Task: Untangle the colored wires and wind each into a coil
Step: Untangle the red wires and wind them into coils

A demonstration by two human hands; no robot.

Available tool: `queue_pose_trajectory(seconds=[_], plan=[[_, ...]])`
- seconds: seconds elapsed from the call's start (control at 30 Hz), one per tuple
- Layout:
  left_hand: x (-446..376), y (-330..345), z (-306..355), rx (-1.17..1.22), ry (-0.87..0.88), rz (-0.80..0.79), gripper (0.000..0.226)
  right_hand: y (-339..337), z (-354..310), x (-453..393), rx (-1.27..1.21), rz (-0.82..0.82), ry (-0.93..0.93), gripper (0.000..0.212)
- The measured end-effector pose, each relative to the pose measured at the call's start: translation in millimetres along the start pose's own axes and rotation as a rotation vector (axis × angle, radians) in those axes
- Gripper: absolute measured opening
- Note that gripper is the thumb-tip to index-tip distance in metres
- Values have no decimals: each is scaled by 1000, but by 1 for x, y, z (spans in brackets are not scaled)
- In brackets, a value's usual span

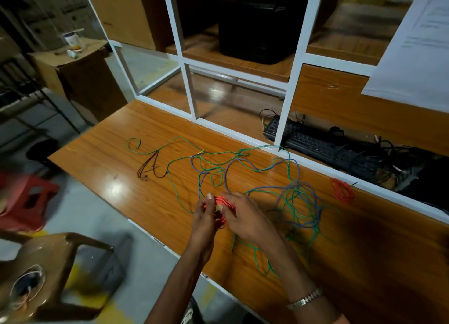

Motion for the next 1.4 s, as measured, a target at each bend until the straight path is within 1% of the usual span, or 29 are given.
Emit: queue_pose_trajectory(seconds=[0.03, 0.1, 0.17, 0.2, 0.3, 0.33, 0.37, 0.47, 0.53, 0.57, 0.63, 0.73, 0.77, 0.83, 0.87, 0.93, 1.0, 1.03, 1.13, 1.2, 1.23, 1.3, 1.33, 1.4], plan=[[2, -3, -2, -34, 4, 30, 44, 3, 1, 0, 22, -26, -14, 37], [4, -8, -5, -82, 29, 79, 52, 9, 3, 2, 58, -27, -30, 38], [7, -11, -4, -98, 57, 115, 53, 16, 4, 3, 96, -9, -20, 44], [8, -13, -3, -104, 71, 128, 55, 19, 4, 3, 110, -4, -29, 42], [11, -19, -1, -109, 90, 174, 59, 24, -4, 0, 127, 16, -107, 24], [12, -22, 1, -125, 104, 192, 58, 24, -7, 0, 104, 37, -126, 23], [13, -26, 3, -145, 138, 208, 54, 24, -10, 0, 44, 57, -119, 23], [12, -37, 15, -231, 292, 219, 37, 24, -8, -2, -260, 77, -58, 20], [5, -46, 17, -313, 370, 166, 26, 30, -3, -9, -441, 58, 2, 19], [0, -50, 15, -353, 388, 138, 26, 32, -1, -13, -485, 57, 22, 20], [-10, -57, 10, -436, 415, 99, 33, 35, 2, -23, -451, 80, 26, 24], [-22, -67, 9, -535, 503, 6, 52, 32, -1, -39, -260, 64, 53, 34], [-26, -70, 9, -603, 551, -18, 57, 31, -3, -43, -181, 42, 62, 33], [-31, -73, 11, -726, 627, -47, 57, 31, -5, -52, -97, 20, 77, 25], [-35, -75, 12, -727, 611, -65, 53, 33, -7, -55, -109, 15, 91, 21], [-45, -79, 13, -593, 484, -114, 40, 41, -5, -60, -222, 0, 130, 18], [-59, -87, 15, -474, 401, -178, 34, 51, -3, -68, -319, 0, 157, 22], [-65, -92, 16, -460, 392, -199, 35, 55, -1, -73, -336, -2, 169, 29], [-79, -102, 24, -402, 355, -215, 34, 65, 1, -90, -410, -64, 249, 60], [-89, -110, 28, -356, 341, -198, 32, 69, -9, -99, -423, -95, 321, 74], [-96, -116, 29, -348, 340, -174, 32, 70, -14, -102, -376, -84, 351, 79], [-112, -132, 31, -343, 347, -102, 31, 72, -23, -109, -338, -20, 429, 79], [-121, -141, 35, -357, 355, -63, 31, 74, -26, -111, -407, 22, 489, 77], [-137, -159, 40, -394, 369, -11, 31, 81, -31, -115, -645, 10, 584, 74]])
Point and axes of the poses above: each hand's wrist, its own x-axis away from the middle knuckle, its own y-axis out of the palm, z = x × y, the point moved 2 cm from there along -x, towards the middle knuckle, and after that the axes turned 14 degrees about -x, right-handed, at the moved point
